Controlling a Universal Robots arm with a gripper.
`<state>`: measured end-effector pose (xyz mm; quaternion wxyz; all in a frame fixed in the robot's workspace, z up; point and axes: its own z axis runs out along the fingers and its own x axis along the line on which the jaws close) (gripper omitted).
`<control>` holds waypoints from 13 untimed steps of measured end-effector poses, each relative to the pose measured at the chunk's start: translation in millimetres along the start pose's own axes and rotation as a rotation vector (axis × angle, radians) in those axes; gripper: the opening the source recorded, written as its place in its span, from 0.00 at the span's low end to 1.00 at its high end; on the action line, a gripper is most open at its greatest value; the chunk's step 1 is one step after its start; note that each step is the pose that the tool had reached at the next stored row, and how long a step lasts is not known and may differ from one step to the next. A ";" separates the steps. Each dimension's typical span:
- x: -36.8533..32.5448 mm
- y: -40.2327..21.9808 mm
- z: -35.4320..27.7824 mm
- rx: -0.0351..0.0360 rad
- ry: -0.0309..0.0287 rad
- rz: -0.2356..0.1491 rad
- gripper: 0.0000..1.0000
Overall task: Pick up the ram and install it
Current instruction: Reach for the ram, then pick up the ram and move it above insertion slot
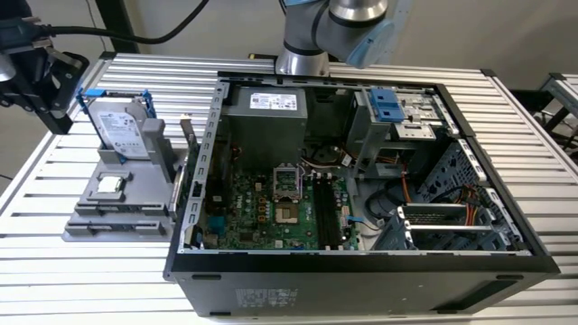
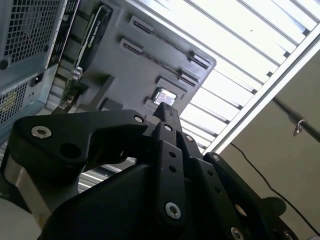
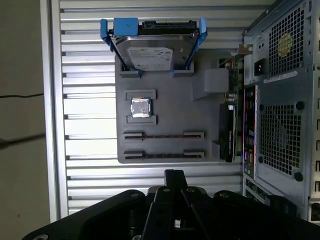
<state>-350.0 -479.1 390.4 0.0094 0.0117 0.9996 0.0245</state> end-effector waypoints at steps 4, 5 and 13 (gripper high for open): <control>0.0 0.0 0.1 -0.0010 0.0021 -0.046 0.00; 0.0 0.0 0.1 -0.0012 0.0028 -0.059 0.00; -0.1 0.0 0.0 -0.0036 0.0095 -0.193 0.00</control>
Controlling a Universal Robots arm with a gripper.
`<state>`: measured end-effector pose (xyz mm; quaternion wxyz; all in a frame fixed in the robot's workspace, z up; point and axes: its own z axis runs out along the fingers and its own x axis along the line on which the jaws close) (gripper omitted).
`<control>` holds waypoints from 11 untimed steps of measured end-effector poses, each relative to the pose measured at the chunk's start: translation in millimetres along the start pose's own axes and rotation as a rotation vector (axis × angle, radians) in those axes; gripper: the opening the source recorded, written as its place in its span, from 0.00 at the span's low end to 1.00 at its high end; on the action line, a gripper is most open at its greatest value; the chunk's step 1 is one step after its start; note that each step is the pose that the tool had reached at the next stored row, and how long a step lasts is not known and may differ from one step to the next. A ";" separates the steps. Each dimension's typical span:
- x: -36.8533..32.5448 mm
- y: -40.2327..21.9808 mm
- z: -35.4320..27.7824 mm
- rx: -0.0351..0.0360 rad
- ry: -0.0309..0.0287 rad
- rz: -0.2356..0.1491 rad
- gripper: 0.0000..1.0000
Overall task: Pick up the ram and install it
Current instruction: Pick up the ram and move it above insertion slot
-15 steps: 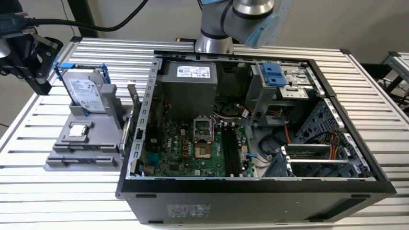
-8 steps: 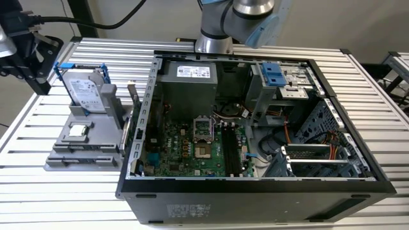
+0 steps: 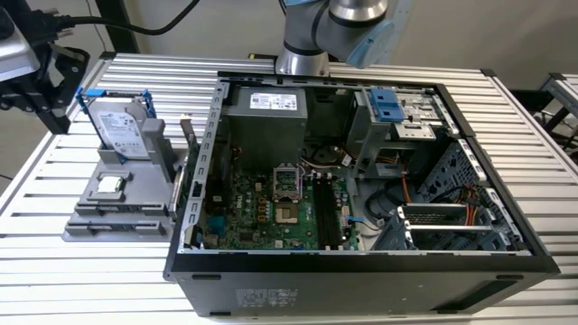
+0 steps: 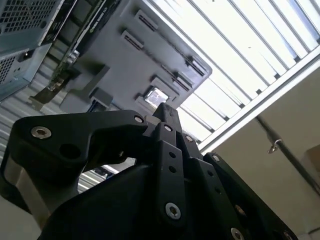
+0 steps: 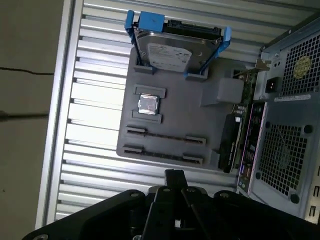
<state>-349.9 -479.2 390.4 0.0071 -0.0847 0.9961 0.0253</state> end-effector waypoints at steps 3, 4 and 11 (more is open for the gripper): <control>0.0 0.0 0.0 -0.0010 0.0027 -0.055 0.00; 0.0 0.0 0.0 -0.0013 0.0036 -0.073 0.00; 0.0 0.0 0.0 -0.0037 0.0099 -0.201 0.00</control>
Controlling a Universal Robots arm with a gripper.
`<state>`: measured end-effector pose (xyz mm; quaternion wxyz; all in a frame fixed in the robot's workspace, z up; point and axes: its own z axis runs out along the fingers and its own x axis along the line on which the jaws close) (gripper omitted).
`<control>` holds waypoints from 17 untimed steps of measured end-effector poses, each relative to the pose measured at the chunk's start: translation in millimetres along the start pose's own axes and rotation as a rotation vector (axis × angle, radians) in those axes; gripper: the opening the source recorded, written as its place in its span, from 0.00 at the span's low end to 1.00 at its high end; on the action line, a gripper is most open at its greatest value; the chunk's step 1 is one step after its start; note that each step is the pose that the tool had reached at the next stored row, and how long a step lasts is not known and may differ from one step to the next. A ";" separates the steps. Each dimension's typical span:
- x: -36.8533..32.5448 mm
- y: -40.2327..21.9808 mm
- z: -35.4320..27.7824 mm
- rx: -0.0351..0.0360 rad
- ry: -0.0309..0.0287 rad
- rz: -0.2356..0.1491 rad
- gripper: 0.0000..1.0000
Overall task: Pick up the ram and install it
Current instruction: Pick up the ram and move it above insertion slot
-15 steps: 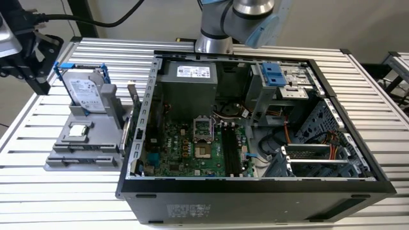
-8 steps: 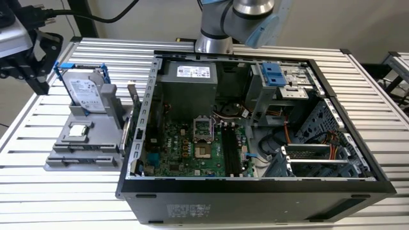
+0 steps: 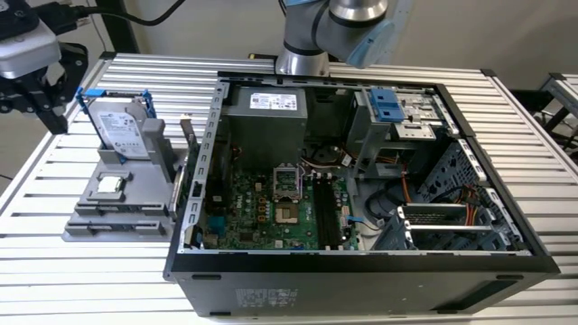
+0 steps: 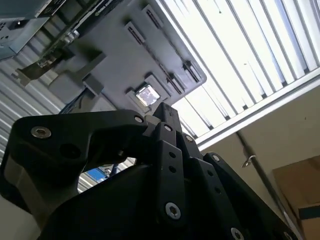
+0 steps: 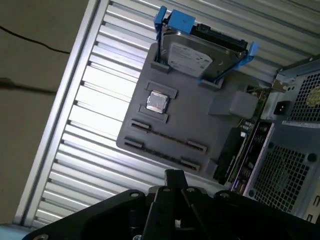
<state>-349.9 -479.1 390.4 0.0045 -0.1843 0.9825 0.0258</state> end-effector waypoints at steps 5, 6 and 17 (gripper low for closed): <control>0.0 0.0 0.0 -0.0017 0.0044 -0.090 0.00; 0.0 0.0 0.0 -0.0021 0.0053 -0.108 0.00; 0.0 0.0 0.0 -0.0057 0.0152 -0.308 0.00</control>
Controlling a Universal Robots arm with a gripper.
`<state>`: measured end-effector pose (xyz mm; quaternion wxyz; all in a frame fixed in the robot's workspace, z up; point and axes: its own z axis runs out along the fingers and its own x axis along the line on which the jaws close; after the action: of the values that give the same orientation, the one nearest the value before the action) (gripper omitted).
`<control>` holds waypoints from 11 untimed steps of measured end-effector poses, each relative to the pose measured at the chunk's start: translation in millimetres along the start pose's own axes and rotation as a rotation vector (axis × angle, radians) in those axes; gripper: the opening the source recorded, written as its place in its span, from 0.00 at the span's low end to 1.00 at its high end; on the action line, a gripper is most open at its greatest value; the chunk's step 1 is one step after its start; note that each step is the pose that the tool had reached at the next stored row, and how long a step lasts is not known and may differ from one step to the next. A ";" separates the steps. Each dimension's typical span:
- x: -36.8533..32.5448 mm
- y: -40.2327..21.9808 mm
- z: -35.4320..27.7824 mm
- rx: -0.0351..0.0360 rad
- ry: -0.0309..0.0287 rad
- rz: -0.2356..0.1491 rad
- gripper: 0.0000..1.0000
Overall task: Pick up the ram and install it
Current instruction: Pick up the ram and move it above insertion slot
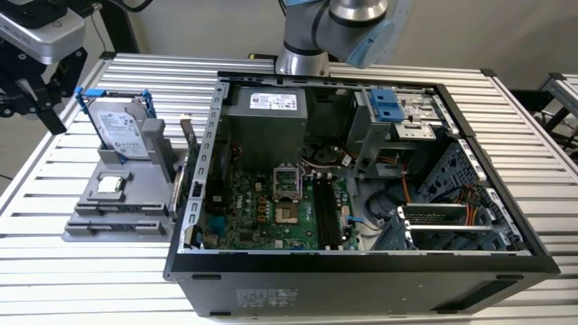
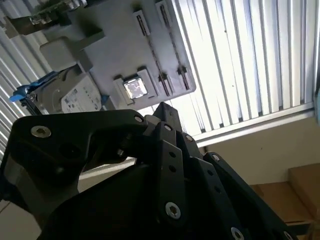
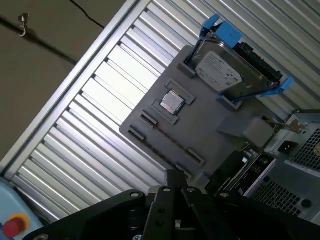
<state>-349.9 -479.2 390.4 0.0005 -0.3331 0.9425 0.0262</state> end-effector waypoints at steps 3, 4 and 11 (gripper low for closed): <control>0.0 0.0 0.0 -0.0008 0.0024 -0.055 0.00; 0.0 0.0 0.0 -0.0009 0.0030 -0.073 0.00; 0.0 0.0 0.0 0.0115 -0.0075 -0.194 0.00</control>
<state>-349.9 -479.2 390.4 0.0085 -0.4226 0.9060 0.0219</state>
